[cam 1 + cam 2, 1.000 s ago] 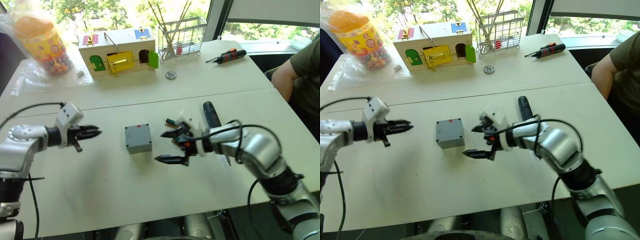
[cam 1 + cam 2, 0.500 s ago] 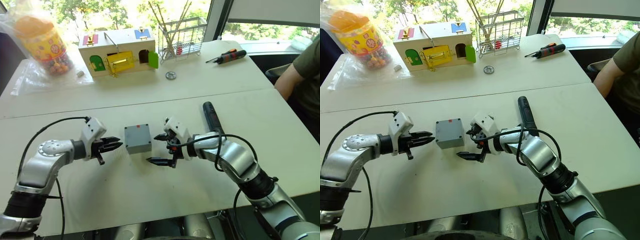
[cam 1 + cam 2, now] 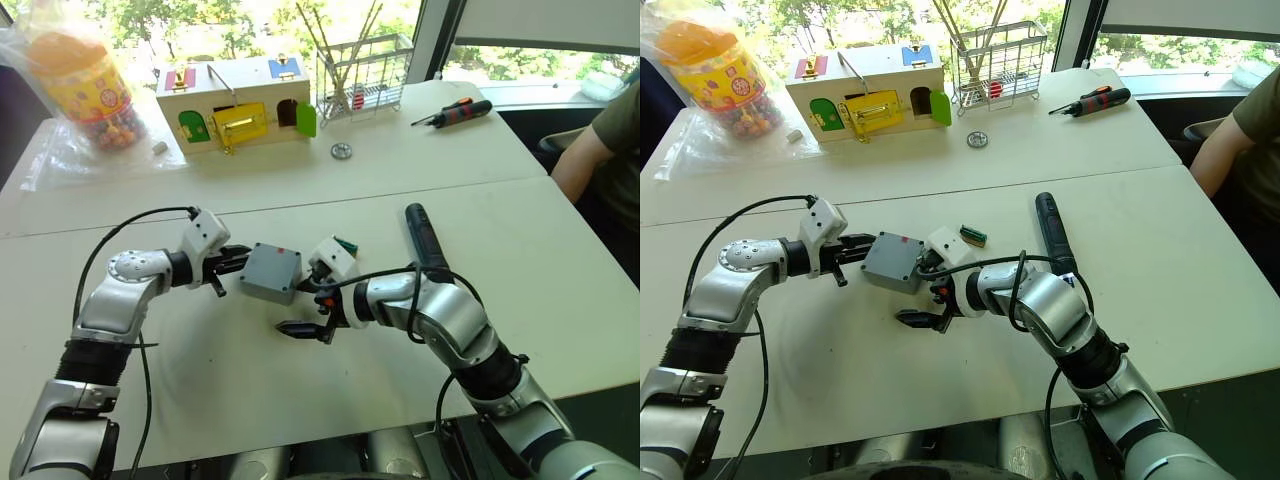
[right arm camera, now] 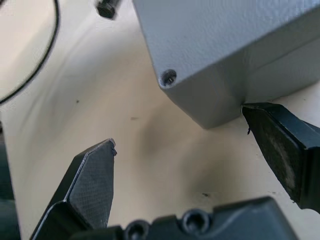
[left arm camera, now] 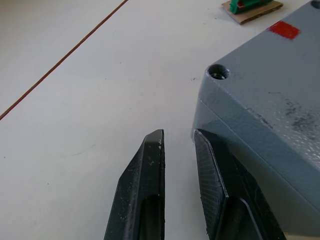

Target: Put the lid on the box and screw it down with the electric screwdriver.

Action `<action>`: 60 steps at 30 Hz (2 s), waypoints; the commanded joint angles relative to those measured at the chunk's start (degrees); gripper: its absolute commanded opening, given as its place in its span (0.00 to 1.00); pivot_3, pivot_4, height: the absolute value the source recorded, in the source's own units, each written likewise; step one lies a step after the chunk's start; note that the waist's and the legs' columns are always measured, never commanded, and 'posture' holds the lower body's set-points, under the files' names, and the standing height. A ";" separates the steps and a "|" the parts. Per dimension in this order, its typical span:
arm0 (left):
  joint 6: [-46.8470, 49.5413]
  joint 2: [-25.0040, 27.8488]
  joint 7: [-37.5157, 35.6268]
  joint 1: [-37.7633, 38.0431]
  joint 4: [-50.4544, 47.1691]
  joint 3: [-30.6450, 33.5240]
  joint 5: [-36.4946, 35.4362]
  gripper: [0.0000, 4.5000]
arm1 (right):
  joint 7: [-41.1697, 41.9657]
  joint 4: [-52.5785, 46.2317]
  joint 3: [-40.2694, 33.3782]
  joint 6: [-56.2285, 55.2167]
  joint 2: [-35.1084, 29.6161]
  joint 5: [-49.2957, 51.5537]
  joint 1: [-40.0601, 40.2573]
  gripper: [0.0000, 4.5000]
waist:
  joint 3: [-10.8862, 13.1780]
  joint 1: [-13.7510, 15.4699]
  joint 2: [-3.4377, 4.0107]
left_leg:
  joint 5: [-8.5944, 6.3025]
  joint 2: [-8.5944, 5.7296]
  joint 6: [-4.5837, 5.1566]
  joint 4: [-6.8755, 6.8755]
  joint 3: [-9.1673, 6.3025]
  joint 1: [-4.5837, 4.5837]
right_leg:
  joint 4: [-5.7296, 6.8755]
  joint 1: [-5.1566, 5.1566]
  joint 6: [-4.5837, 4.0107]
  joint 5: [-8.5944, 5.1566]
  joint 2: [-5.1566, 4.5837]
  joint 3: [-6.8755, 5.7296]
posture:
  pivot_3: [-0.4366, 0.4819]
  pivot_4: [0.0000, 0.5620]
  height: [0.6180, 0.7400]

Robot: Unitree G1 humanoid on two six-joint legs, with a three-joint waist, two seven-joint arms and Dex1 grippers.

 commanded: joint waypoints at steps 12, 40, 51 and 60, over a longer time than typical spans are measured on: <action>12.14 13.54 -9.20 17.05 -20.25 5.81 -8.23 0.21 | 12.85 12.60 2.55 -30.26 -10.80 -11.01 -6.82 0.99 | 0.00 -0.90 0.01 | 0.00 0.05 0.01 -0.14 0.06 0.00 | 0.00 -0.08 0.00 0.00 -0.01 0.03 | 0.48 0.27 1.00; 3.75 4.60 -1.05 7.96 -11.01 2.77 -2.69 0.21 | 21.27 12.73 3.86 -27.38 -2.69 -14.90 -4.88 0.99 | -0.01 -1.04 0.00 | 0.00 0.02 0.00 -0.05 0.02 0.00 | 0.02 -0.04 0.00 0.00 -0.01 -0.02 | 0.48 0.27 1.00; 9.74 14.31 -9.28 5.32 -12.55 7.89 -7.39 0.21 | 16.27 2.98 -15.25 -15.24 -7.67 -5.55 -3.24 0.99 | 0.00 -0.94 0.00 | 0.00 -0.01 0.00 -0.03 0.01 -0.04 | 0.00 -0.04 0.00 0.00 -0.03 -0.01 | 0.48 0.27 1.00; 21.18 7.14 -5.72 -1.36 -23.97 6.07 -17.13 0.21 | 9.45 14.41 -16.59 -29.31 -6.54 -11.00 0.02 0.76 | -0.03 -0.21 -0.03 | -0.01 -0.02 0.01 0.02 0.09 -0.01 | 0.04 -0.01 0.01 0.00 -0.03 0.03 | 0.48 0.27 1.00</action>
